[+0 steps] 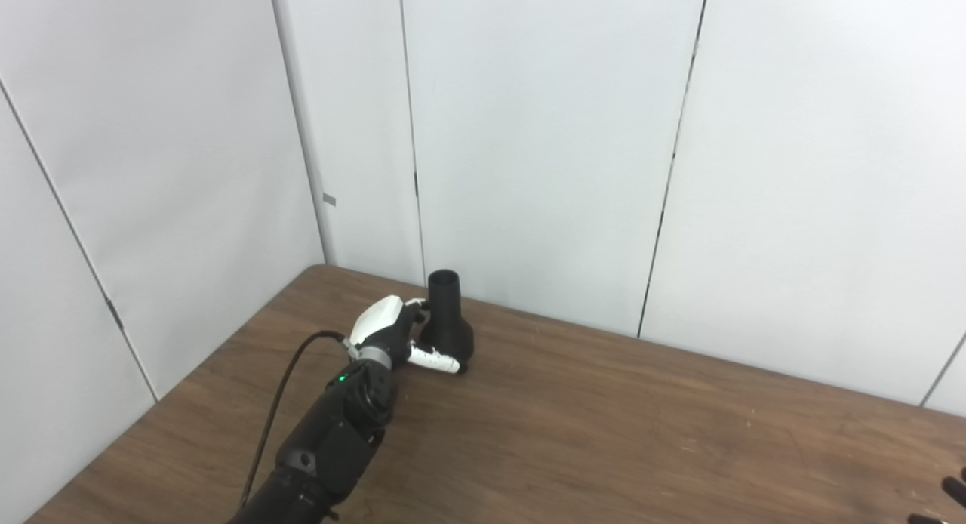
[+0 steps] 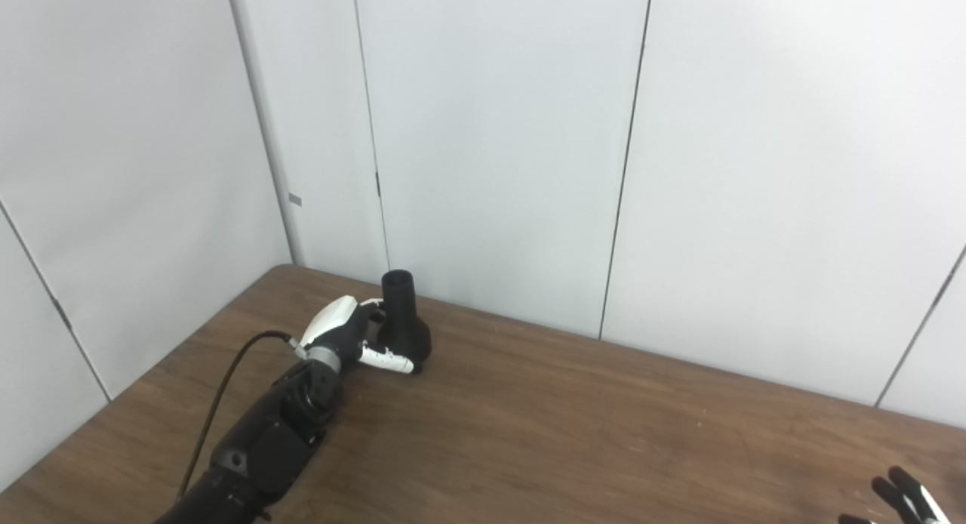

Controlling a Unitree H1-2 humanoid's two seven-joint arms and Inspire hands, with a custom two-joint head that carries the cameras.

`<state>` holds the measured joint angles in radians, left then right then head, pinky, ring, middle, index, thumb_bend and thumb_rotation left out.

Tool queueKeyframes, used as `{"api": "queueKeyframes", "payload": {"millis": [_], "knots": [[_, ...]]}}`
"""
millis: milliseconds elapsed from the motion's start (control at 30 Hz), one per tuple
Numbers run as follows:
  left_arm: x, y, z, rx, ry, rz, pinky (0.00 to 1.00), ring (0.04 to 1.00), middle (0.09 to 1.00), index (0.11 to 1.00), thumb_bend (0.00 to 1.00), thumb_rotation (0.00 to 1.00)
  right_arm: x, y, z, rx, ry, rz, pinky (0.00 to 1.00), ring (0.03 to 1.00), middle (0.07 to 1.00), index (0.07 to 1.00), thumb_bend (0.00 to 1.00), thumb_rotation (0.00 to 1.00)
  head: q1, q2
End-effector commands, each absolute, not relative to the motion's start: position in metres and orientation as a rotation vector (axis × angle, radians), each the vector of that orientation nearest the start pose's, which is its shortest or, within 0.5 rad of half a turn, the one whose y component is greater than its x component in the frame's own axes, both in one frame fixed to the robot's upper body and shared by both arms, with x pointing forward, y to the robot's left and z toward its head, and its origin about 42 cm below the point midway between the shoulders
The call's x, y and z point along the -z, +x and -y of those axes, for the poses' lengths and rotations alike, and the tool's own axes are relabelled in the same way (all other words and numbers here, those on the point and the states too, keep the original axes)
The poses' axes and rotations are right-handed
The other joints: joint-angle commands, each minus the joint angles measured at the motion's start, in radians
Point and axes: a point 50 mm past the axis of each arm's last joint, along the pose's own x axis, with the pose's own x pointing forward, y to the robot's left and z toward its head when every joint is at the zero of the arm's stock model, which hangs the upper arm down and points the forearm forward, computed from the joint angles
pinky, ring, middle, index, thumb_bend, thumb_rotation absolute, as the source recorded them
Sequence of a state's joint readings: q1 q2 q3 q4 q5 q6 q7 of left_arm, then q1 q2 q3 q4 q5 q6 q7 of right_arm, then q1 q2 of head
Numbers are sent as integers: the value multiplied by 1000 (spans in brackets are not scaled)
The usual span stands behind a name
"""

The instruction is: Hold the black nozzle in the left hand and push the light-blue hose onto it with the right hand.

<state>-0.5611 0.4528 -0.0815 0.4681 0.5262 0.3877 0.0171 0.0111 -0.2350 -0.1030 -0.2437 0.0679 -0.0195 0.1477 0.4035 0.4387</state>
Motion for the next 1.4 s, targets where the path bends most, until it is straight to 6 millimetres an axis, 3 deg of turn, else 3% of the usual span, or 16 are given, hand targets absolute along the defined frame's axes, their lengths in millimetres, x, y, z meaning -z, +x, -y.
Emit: {"api": "queueKeyframes", "payload": {"millis": [0,200,300,333,400,467,567,600,633,700,1033,1367], "knots": [[-221,469,-360,-266,983,-171,1000,932,847,821,985,280,-192,275,296,-79,-219,324,555,755,918,946,644,49,-2,1],[-218,471,-360,-261,983,-167,1000,923,848,817,982,276,-193,273,295,-78,-218,323,560,760,920,947,643,48,-7,5],[-219,470,-359,-265,972,-156,1000,892,799,798,966,257,-192,273,295,-78,-216,322,561,760,919,947,643,50,-7,6],[-219,470,-359,-268,964,-150,1000,845,717,758,941,214,-192,273,295,-78,-215,322,560,759,919,947,644,50,-7,7],[-219,470,-358,-273,952,-133,1000,804,652,725,920,178,-192,274,295,-79,-215,321,561,759,919,947,644,50,-7,9],[-219,469,-358,-279,944,-111,1000,695,551,638,877,104,-192,274,295,-79,-215,320,561,759,919,947,644,51,-7,9],[-218,470,-358,-286,946,-94,1000,648,512,592,855,70,-192,274,296,-79,-215,318,561,759,919,947,644,55,-6,11],[-218,470,-359,-288,951,-86,1000,635,498,543,694,35,-192,274,296,-79,-215,318,562,760,919,947,644,57,-6,11],[-217,470,-360,-289,956,-79,1000,638,497,510,612,18,-192,274,296,-80,-215,317,562,760,919,948,644,58,-6,11],[-217,470,-360,-289,961,-70,1000,648,493,485,544,3,-192,274,296,-80,-216,317,564,761,920,948,643,59,-6,11],[-209,465,-358,-273,965,-53,1000,664,479,491,526,0,-195,273,296,-82,-217,319,568,763,921,949,641,63,-23,27],[-201,457,-331,-159,957,-2,1000,670,459,496,527,0,-200,271,299,-82,-193,331,567,741,910,941,656,60,-45,39]]}}
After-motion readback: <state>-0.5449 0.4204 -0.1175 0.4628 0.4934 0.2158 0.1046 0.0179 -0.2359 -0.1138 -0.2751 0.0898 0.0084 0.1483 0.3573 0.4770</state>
